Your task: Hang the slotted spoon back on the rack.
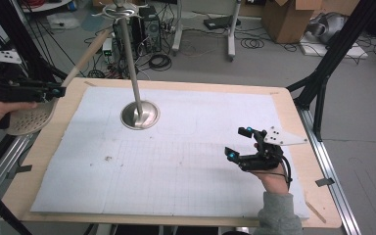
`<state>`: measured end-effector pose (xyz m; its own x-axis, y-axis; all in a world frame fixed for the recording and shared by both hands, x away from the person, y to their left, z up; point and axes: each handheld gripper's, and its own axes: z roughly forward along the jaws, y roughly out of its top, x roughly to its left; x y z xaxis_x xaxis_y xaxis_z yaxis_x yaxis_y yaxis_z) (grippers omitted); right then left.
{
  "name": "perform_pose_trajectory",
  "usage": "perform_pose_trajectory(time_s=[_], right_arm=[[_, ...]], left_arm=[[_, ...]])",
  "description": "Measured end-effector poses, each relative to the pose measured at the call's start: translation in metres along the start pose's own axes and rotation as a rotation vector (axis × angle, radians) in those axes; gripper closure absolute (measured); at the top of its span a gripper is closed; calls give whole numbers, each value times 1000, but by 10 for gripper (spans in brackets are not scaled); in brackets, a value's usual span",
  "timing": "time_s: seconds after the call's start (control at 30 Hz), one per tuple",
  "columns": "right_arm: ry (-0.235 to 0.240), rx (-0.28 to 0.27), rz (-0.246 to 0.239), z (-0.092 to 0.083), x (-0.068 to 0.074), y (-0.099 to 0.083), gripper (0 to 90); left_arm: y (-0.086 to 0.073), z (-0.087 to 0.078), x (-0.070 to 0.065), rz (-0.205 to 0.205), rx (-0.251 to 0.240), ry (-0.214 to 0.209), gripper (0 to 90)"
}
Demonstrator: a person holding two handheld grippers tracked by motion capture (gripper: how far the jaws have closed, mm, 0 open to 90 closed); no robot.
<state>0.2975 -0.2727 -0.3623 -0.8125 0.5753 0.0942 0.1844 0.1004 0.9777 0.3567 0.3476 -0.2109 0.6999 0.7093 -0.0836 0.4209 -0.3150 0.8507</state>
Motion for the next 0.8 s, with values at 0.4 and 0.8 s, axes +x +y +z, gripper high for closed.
perform_pose_trajectory(time_s=[0.4, 0.8], right_arm=[[-1, -2, 7, -2, -1, 0, 98], [-1, 7, 7, 0, -1, -1, 98]], left_arm=[[8, -17, -1, 21, -31, 16, 779], [15, -22, -4, 47, -38, 25, 779]])
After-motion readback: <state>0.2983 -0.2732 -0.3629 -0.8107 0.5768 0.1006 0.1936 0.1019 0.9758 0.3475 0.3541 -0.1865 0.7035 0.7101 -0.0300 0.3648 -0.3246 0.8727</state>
